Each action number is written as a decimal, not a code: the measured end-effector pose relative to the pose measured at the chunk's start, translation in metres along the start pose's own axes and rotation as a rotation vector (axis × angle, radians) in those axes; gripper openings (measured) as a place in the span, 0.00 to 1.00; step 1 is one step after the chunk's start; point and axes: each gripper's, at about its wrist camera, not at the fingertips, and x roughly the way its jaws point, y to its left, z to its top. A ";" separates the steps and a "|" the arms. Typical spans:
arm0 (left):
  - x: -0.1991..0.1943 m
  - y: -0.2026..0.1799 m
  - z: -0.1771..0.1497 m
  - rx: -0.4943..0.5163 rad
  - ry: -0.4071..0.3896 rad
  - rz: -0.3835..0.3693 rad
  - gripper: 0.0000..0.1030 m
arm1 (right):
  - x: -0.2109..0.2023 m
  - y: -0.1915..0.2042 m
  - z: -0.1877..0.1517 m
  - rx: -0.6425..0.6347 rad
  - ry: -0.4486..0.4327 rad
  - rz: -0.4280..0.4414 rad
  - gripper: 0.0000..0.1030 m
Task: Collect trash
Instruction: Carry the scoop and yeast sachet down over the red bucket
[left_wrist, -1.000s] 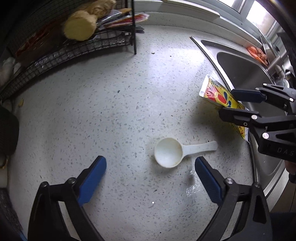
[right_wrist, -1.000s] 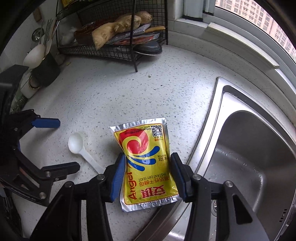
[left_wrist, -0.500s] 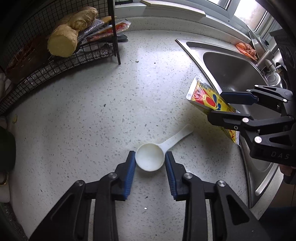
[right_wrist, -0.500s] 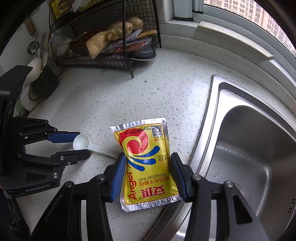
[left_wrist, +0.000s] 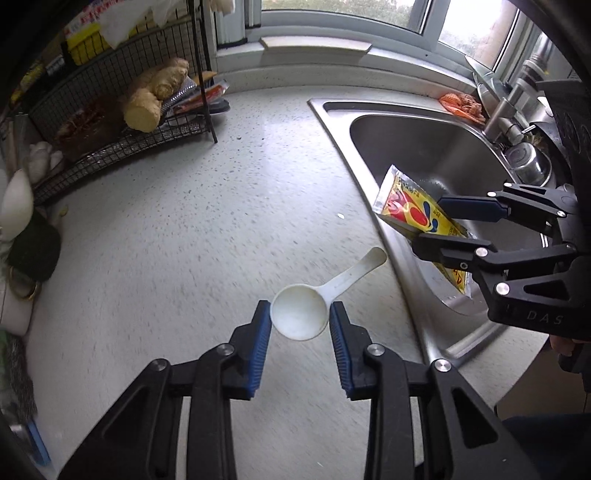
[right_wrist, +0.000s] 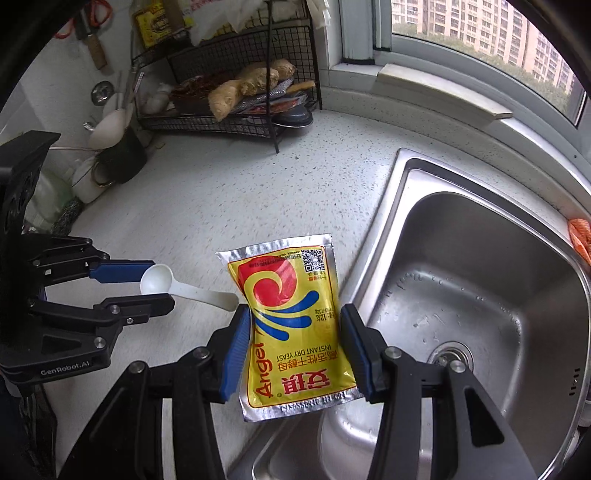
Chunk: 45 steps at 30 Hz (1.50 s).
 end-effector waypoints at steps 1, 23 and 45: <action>-0.006 -0.007 -0.007 -0.004 -0.007 0.007 0.29 | -0.010 0.002 -0.009 -0.008 -0.006 0.002 0.45; -0.106 -0.179 -0.168 -0.095 -0.075 0.045 0.29 | -0.158 0.010 -0.203 -0.091 -0.077 0.055 0.45; 0.025 -0.203 -0.266 -0.130 0.149 -0.055 0.29 | -0.059 0.011 -0.285 0.029 0.129 0.049 0.45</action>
